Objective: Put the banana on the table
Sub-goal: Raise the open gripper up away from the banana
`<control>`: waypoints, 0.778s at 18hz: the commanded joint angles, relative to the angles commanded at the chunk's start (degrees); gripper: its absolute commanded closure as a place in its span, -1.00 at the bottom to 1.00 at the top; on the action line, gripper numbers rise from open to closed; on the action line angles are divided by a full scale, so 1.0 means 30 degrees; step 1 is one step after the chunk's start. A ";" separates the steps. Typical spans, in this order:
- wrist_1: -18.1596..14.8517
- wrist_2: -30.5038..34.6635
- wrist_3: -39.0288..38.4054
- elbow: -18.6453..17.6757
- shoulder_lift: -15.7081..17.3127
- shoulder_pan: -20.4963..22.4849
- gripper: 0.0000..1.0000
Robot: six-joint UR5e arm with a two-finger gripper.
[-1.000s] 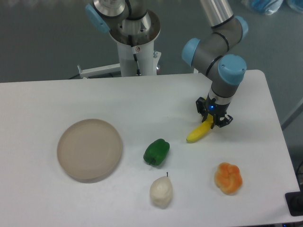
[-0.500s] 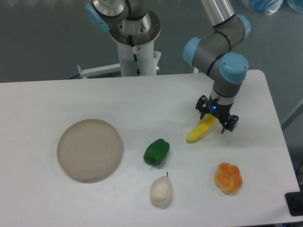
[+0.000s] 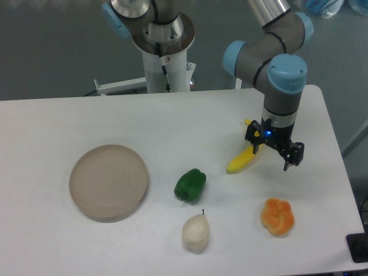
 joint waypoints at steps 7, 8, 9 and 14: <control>-0.0117 0.1581 -0.0204 0.2050 -0.0526 -0.0674 -1.00; -0.0146 0.1640 -0.0408 0.2372 -0.0673 -0.0704 -1.00; -0.0176 0.1670 -0.0584 0.2665 -0.0906 -0.0936 -1.00; -0.0235 0.2400 -0.0674 0.2961 -0.1114 -0.1202 -1.00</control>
